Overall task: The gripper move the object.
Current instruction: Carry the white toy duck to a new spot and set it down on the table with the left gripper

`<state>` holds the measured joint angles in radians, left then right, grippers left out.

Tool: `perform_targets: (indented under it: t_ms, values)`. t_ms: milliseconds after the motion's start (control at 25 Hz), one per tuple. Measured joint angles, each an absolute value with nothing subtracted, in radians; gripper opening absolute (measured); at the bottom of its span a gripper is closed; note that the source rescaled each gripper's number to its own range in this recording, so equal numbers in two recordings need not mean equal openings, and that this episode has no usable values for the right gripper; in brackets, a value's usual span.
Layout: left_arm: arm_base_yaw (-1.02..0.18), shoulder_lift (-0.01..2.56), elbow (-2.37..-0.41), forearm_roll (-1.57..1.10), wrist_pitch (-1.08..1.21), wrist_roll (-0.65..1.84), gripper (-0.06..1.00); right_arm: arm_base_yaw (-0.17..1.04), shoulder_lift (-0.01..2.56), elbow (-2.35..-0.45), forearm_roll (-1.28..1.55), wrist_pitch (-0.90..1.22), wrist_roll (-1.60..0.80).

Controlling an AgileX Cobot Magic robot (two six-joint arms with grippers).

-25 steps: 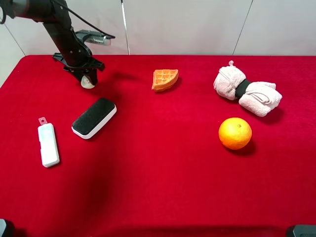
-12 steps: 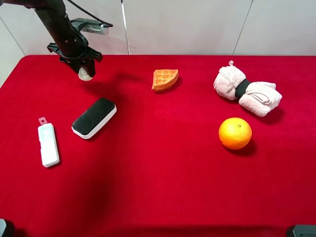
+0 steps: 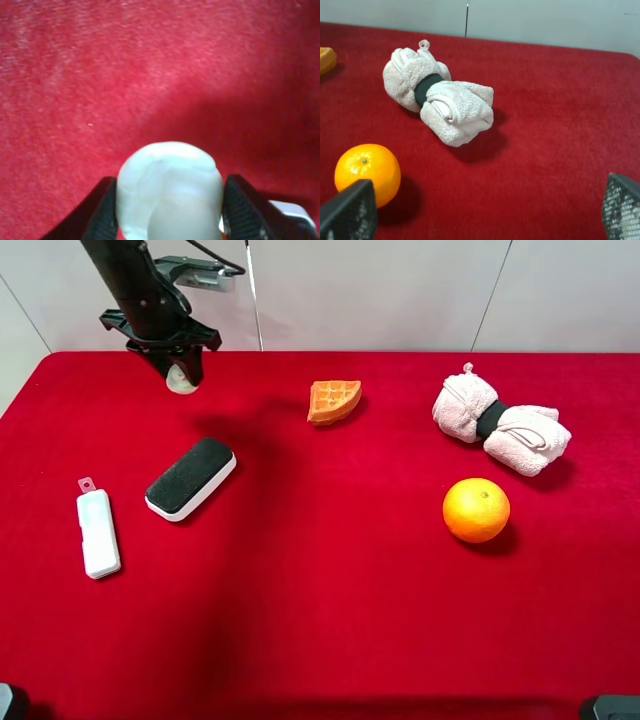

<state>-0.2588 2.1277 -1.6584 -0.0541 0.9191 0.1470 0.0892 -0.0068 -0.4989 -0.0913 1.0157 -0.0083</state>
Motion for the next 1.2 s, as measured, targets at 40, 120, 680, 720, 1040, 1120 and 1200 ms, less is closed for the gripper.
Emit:
perform_targets:
  t_ms: [40,120,680,720,1040,1120,1200]
  values:
    - [-0.269,2.124,-1.658,-0.053,0.923,0.139,0.06,0.089,-0.007,-0.499,-0.091,1.016,-0.008]
    - [-0.294,2.121,-1.658,-0.052,0.929,0.124,0.06,0.089,-0.007,-0.499,-0.091,1.016,-0.008]
    - [-0.509,2.087,-1.658,0.0,0.966,-0.008,0.04,0.089,-0.007,-0.499,-0.09,1.016,-0.008]
    - [-0.526,2.087,-1.658,0.0,0.966,-0.015,0.04,0.089,-0.007,-0.499,-0.09,1.016,-0.008]
    - [-0.644,2.087,-1.658,0.0,0.961,-0.082,0.04,0.089,-0.007,-0.499,-0.09,1.016,-0.008]
    - [-0.672,2.087,-1.658,0.0,0.958,-0.099,0.04,0.089,-0.007,-0.499,-0.09,1.016,-0.008]
    - [-0.697,2.087,-1.658,0.0,0.95,-0.111,0.04,0.089,-0.007,-0.499,-0.09,1.016,-0.008]
